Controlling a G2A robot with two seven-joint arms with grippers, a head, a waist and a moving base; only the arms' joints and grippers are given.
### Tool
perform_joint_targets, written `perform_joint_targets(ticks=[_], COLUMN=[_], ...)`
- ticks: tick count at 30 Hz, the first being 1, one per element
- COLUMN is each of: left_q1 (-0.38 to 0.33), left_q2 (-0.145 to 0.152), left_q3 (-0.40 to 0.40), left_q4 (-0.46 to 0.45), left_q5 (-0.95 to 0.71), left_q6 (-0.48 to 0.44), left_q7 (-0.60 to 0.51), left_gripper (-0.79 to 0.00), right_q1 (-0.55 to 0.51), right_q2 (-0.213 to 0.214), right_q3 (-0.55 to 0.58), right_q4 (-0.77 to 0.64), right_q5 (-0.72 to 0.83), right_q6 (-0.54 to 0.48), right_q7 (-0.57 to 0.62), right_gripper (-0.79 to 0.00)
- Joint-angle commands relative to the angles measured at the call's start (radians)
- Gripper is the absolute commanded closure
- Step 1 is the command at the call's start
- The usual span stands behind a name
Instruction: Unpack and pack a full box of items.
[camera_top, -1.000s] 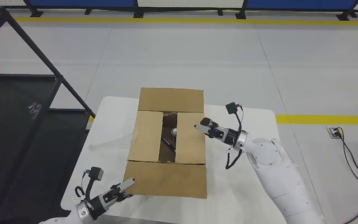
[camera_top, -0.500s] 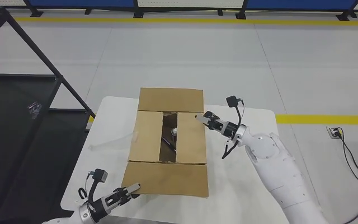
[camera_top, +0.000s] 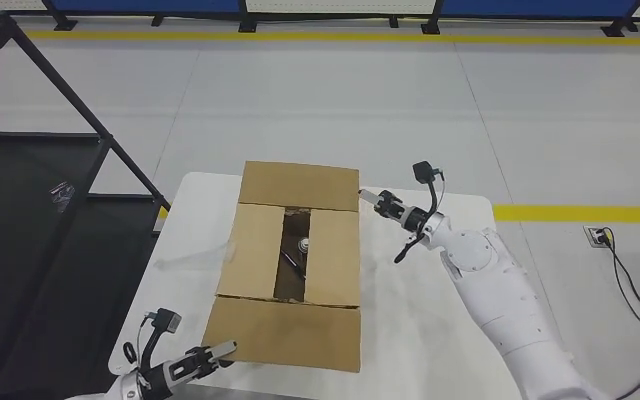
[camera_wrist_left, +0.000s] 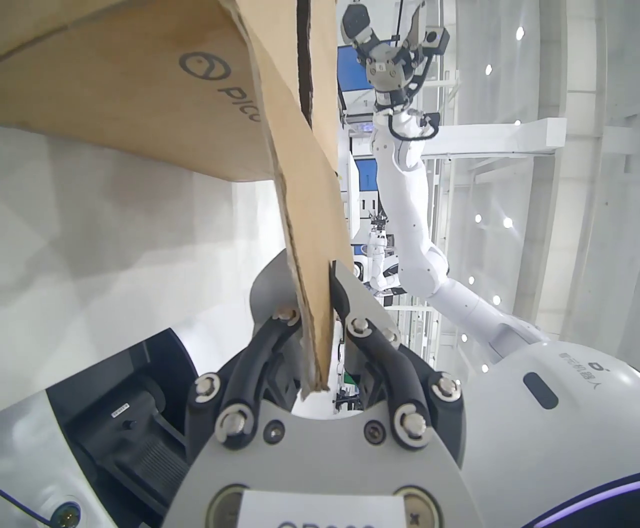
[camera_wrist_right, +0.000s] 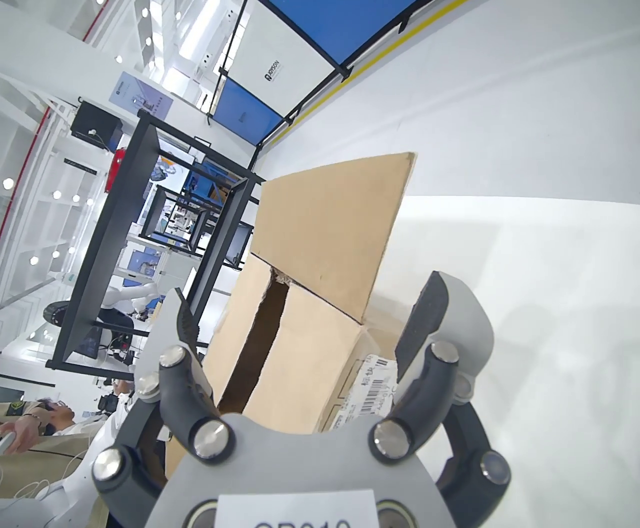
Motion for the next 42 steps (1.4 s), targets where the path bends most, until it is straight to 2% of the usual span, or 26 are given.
perform_joint_targets(ticks=[1, 12, 16, 19, 20, 21, 22, 23, 31, 42], left_q1=[0.003, 0.013, 0.012, 0.005, 0.003, 0.002, 0.001, 0.001, 0.01, 0.04], left_q2=[0.003, 0.017, 0.022, 0.024, 0.025, 0.026, 0.026, 0.027, 0.031, 0.033], left_q3=[-0.004, -0.019, -0.022, -0.023, -0.024, -0.023, -0.023, -0.023, -0.033, -0.072], left_q4=[0.002, 0.032, 0.044, 0.049, 0.049, 0.049, 0.049, 0.049, 0.034, -0.041], left_q5=[-0.019, -0.049, -0.049, -0.041, -0.035, -0.033, -0.034, -0.034, -0.044, -0.146], left_q6=[-0.002, -0.039, -0.045, -0.044, -0.043, -0.04, -0.037, -0.034, -0.037, -0.053], left_q7=[-0.034, -0.178, -0.195, -0.19, -0.185, -0.179, -0.173, -0.169, -0.146, -0.101], left_gripper=[0.0, 0.0, 0.0, 0.0, -0.08, -0.363, -0.757, -0.785, -0.785, -0.785], right_q1=[0.021, 0.123, 0.145, 0.158, 0.161, 0.165, 0.171, 0.176, 0.213, 0.235], right_q2=[-0.006, -0.054, -0.077, -0.098, -0.104, -0.11, -0.115, -0.12, -0.141, -0.131], right_q3=[-0.01, -0.067, -0.092, -0.117, -0.122, -0.125, -0.127, -0.13, -0.114, -0.051], right_q4=[0.036, 0.24, 0.286, 0.316, 0.324, 0.333, 0.344, 0.355, 0.429, 0.47], right_q5=[0.007, 0.092, 0.133, 0.138, 0.147, 0.16, 0.172, 0.178, 0.286, 0.452], right_q6=[0.006, -0.042, -0.064, -0.066, -0.072, -0.08, -0.088, -0.096, -0.173, -0.263], right_q7=[0.006, 0.047, 0.104, 0.092, 0.093, 0.101, 0.11, 0.113, 0.208, 0.442], right_gripper=[-0.785, -0.785, -0.785, -0.785, -0.785, -0.785, -0.785, -0.785, -0.785, -0.785])
